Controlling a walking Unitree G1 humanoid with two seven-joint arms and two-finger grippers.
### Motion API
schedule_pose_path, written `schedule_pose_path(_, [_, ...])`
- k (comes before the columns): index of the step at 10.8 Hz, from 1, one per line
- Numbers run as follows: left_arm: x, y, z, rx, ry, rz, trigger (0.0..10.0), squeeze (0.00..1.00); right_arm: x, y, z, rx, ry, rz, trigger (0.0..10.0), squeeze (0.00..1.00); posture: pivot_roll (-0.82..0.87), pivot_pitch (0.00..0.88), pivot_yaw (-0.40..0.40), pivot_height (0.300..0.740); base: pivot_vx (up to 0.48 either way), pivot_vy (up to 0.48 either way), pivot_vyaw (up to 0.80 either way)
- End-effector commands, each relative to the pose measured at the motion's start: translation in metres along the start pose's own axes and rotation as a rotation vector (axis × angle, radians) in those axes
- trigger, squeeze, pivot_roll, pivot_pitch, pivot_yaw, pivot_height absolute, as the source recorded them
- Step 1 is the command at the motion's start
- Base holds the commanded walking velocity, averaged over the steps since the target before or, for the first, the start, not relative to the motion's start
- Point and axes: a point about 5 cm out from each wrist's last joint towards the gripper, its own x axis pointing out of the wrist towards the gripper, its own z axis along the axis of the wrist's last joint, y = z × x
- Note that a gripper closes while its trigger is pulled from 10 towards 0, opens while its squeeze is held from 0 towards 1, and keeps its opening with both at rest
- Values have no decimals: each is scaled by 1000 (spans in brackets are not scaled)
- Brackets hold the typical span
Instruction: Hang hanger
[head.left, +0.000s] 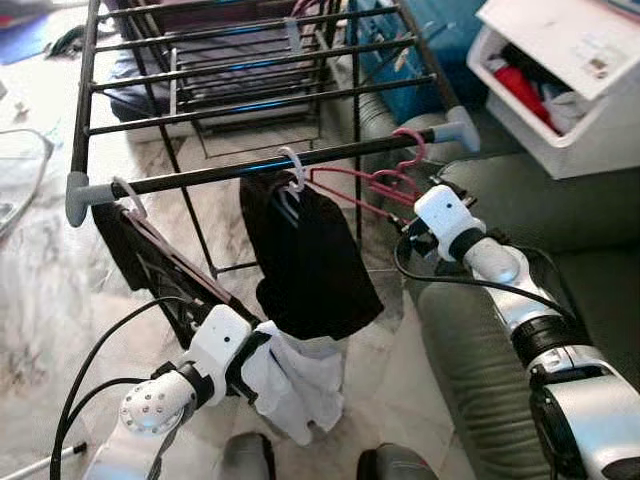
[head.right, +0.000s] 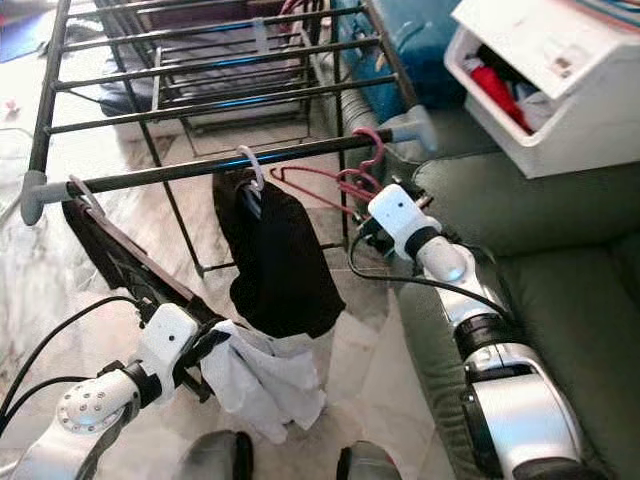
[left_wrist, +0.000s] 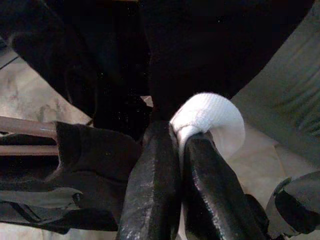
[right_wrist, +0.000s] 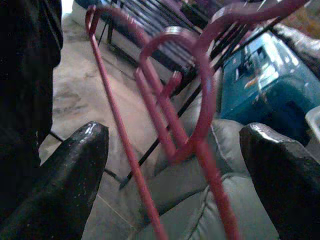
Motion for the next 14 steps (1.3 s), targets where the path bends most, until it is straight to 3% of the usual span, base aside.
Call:
schedule_pose_path(1, [-4,0,5,9,-12,1,10000,0,-1,-1,-4,10,23,4,10000,0,136,186,35,740,0,0,0])
schedule_pose_path(3, [-3,0,6,10,-2,-5,10000,0,0,5,-17,235,104,43,10000,0,136,180,29,740,0,0,0])
schedule_pose_path(5, [0,1,7,11,-2,-2,10000,0,6,2,-8,327,61,30,10000,0,126,169,21,740,0,0,0])
schedule_pose_path(7, [5,-2,8,9,-8,-7,10000,0,6,0,-6,284,49,43,10000,0,114,160,15,740,0,0,0])
schedule_pose_path(12, [10,-5,8,10,-9,-12,10000,0,12,-20,7,413,10,20,10000,0,101,163,1,740,0,0,0])
schedule_pose_path(14, [9,-7,7,11,-4,-17,10000,0,16,-25,16,397,-5,39,10000,0,104,165,-4,740,0,0,0])
